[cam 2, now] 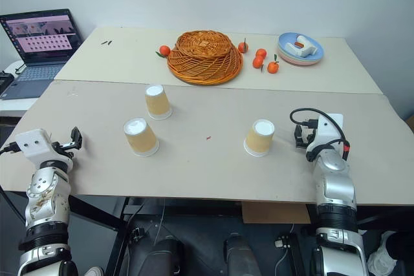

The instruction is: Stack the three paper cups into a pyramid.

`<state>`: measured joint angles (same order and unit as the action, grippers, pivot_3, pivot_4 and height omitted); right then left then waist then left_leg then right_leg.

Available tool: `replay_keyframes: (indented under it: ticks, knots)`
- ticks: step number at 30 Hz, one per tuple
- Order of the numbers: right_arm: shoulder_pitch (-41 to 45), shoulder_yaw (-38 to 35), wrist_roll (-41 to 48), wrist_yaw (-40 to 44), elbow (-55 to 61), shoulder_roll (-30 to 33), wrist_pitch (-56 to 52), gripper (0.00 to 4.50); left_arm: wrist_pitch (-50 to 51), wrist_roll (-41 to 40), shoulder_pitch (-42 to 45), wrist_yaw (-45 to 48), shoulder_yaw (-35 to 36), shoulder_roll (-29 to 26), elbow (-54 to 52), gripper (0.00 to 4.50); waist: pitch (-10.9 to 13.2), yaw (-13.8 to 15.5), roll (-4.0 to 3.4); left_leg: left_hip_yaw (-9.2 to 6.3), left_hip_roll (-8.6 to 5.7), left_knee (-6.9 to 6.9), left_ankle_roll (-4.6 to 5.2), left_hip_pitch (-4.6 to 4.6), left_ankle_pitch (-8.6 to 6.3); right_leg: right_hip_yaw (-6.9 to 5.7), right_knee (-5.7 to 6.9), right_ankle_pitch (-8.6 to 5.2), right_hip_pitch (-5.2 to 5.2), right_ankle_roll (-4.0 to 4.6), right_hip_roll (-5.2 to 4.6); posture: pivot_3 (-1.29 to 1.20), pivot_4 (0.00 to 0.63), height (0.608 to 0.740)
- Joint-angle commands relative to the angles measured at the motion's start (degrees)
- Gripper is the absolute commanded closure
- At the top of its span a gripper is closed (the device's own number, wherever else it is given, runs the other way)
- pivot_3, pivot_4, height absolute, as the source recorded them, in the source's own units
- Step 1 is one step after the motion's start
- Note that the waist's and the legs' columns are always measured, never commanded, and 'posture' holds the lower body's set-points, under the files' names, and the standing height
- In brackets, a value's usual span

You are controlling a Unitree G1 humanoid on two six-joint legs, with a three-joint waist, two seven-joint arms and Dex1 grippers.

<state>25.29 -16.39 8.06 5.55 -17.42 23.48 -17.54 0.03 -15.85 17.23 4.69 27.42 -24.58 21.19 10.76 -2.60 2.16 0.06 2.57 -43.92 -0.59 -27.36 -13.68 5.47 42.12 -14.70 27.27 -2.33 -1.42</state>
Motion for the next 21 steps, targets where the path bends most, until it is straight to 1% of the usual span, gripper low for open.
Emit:
replay_keyframes:
  ticks: [1,2,4,6,7,8,11,15,16,18,21]
  knots:
    - [3.4,-0.6,1.3,1.8,4.0,1.7,0.8,0.0,-0.7,-0.2,0.4,1.4,-0.1,-0.9,-1.4,0.12,0.0,0.0,0.0,0.0,0.0,0.0,0.0,0.0,0.0,0.0,0.0,0.0,0.0,0.0,0.0,0.0,0.15,0.671]
    - [5.9,-0.5,3.4,4.3,7.2,2.8,-0.8,0.0,-0.3,-0.6,0.0,2.2,-0.2,-1.0,-1.9,0.12,0.0,0.0,-0.02,0.0,0.0,0.0,0.0,0.0,0.0,0.0,0.0,0.0,0.0,0.0,0.0,0.0,0.15,0.671]
    - [10.8,1.2,10.7,12.8,15.3,4.0,-5.9,0.0,0.3,-1.0,-0.5,3.3,-0.2,-1.1,-2.5,0.12,0.1,-0.4,-0.2,0.04,-0.01,-0.03,0.0,-0.01,0.0,0.04,0.0,0.0,0.03,0.0,-0.01,0.0,0.15,0.671]
    - [13.7,4.1,19.0,21.1,23.7,4.6,-12.6,0.0,0.4,-1.0,-0.6,3.6,-0.1,-1.2,-2.6,0.12,0.2,-1.2,-0.32,0.14,0.02,-0.02,0.01,-0.03,0.01,0.1,0.01,0.04,0.13,-0.08,0.0,0.0,0.15,0.671]
    - [14.7,5.1,22.4,24.0,26.7,5.1,-15.4,0.0,0.5,-0.9,-0.6,3.8,-0.1,-1.2,-2.5,0.12,0.2,-1.3,-0.31,0.1,0.09,0.0,0.01,0.0,0.01,0.06,0.03,0.04,0.12,-0.08,0.07,0.0,0.15,0.671]
    - [15.7,6.0,25.9,26.6,29.5,5.7,-18.4,0.0,0.5,-0.9,-0.6,3.9,-0.1,-1.1,-2.5,0.12,0.1,-1.4,-0.24,0.06,0.17,0.04,0.01,0.01,0.0,0.03,0.02,0.04,0.12,-0.08,0.16,0.0,0.15,0.671]
    - [17.0,7.6,32.7,31.3,34.2,7.3,-24.8,0.0,0.7,-0.8,-0.5,4.0,-0.1,-1.0,-2.6,0.12,-0.2,-1.1,0.34,-0.27,0.28,0.3,0.01,0.12,0.0,-0.28,-0.02,0.03,-0.03,0.02,0.26,0.0,0.15,0.671]
    - [16.6,9.3,41.3,39.2,38.8,9.3,-29.5,0.0,0.9,-1.0,-0.6,4.2,-0.5,-0.3,-3.3,0.12,-0.3,0.1,0.38,-0.26,0.08,0.21,0.01,0.05,0.0,-0.38,-0.11,0.04,-0.1,0.14,-0.05,0.0,0.15,0.671]
    - [16.3,10.7,42.1,42.3,39.1,10.5,-30.4,0.0,1.0,-1.0,-0.7,4.5,-0.7,-0.1,-3.6,0.12,-0.3,0.2,0.38,-0.21,0.04,0.18,0.01,0.04,0.0,-0.36,-0.11,0.04,-0.09,0.14,-0.12,0.0,0.15,0.671]
    - [15.5,15.3,40.5,47.8,39.9,13.3,-30.4,0.0,1.1,-0.5,-1.5,5.4,-1.6,-0.2,-4.4,0.12,-0.3,0.5,0.38,-0.21,0.01,0.13,0.01,0.04,0.0,-0.37,-0.13,0.04,-0.13,0.13,-0.14,0.0,0.15,0.671]
    - [15.0,20.0,36.1,49.8,39.4,15.1,-28.4,0.0,1.8,-0.6,-3.6,8.2,-3.0,-0.9,-8.1,0.12,-0.3,0.4,0.39,-0.21,0.06,0.15,0.01,0.1,0.0,-0.4,-0.19,0.03,-0.17,0.14,-0.12,0.0,0.15,0.671]
